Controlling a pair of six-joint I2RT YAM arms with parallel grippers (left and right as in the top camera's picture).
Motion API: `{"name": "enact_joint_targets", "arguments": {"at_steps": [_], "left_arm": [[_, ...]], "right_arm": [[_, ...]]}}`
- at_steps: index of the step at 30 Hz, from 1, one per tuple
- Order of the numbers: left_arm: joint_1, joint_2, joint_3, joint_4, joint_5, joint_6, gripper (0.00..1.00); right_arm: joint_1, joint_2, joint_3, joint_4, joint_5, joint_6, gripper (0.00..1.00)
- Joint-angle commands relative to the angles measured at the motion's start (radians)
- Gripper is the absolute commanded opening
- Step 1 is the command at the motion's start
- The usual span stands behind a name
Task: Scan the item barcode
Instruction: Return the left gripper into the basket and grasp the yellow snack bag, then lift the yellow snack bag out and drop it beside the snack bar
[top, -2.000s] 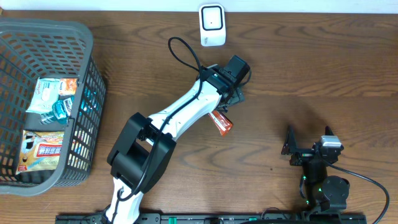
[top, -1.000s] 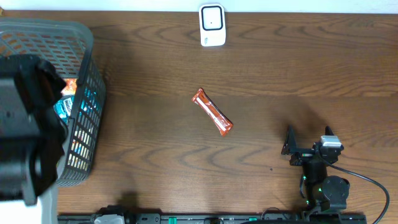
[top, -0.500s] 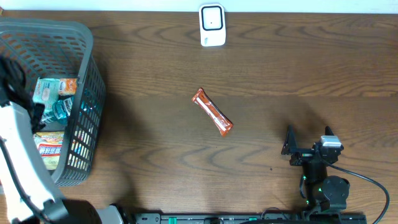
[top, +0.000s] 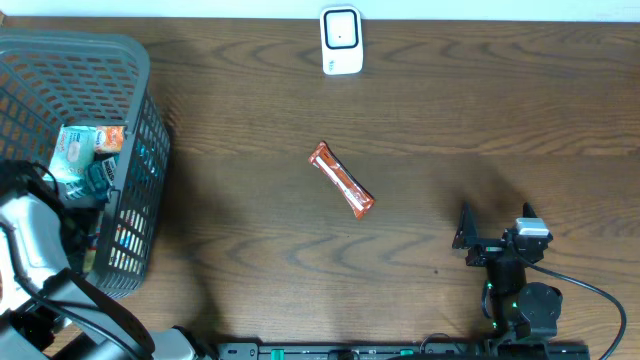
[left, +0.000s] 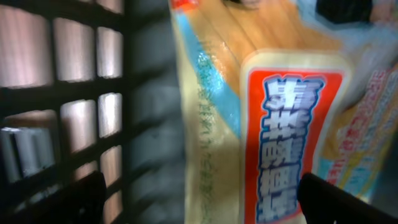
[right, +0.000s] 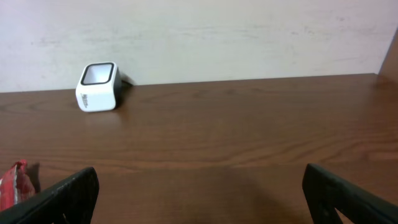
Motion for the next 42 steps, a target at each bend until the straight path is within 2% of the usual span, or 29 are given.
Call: {"name": "enact_joint_targets", "arguments": {"at_steps": [1,6,7,8,10,12,22,26,31,37,42], "left_arm": [[0.004,0.000,-0.086,0.061,0.064,0.037,0.98],[0.004,0.000,-0.212,0.219,0.064,0.037,0.98],[0.004,0.000,-0.227,0.233,0.064,0.037,0.93],[0.004,0.000,-0.236,0.238,0.064,0.037,0.79],[0.004,0.000,-0.237,0.237,0.066,0.037,0.33],[0.004,-0.003,-0.229,0.237,0.067,0.037,0.09],[0.004,-0.146,-0.032,0.095,0.101,0.042,0.08],[0.004,-0.278,0.098,0.075,0.232,0.072,0.07],[0.004,-0.443,0.213,0.128,0.374,0.070,0.07],[-0.010,-0.645,0.231,0.212,0.536,-0.019,0.07],[-0.153,-0.716,0.230,0.218,0.709,-0.008,0.07]], "right_arm": [[-0.009,-0.005,-0.001,-0.003,0.009,-0.012,0.99],[-0.009,-0.005,-0.001,-0.003,0.009,-0.012,0.99],[-0.009,-0.005,-0.001,-0.003,0.009,-0.012,0.99],[-0.009,-0.005,-0.001,-0.003,0.009,-0.012,0.99],[-0.009,-0.005,-0.001,-0.003,0.009,-0.012,0.99],[-0.009,-0.005,-0.001,-0.003,0.009,-0.012,0.99],[-0.009,-0.005,-0.001,-0.003,0.009,-0.012,0.99],[-0.009,-0.005,-0.001,-0.003,0.009,-0.012,0.99],[-0.009,-0.005,-0.001,-0.003,0.009,-0.012,0.99],[-0.009,-0.005,-0.001,-0.003,0.009,-0.012,0.99],[-0.009,-0.005,-0.001,-0.003,0.009,-0.012,0.99]]}}
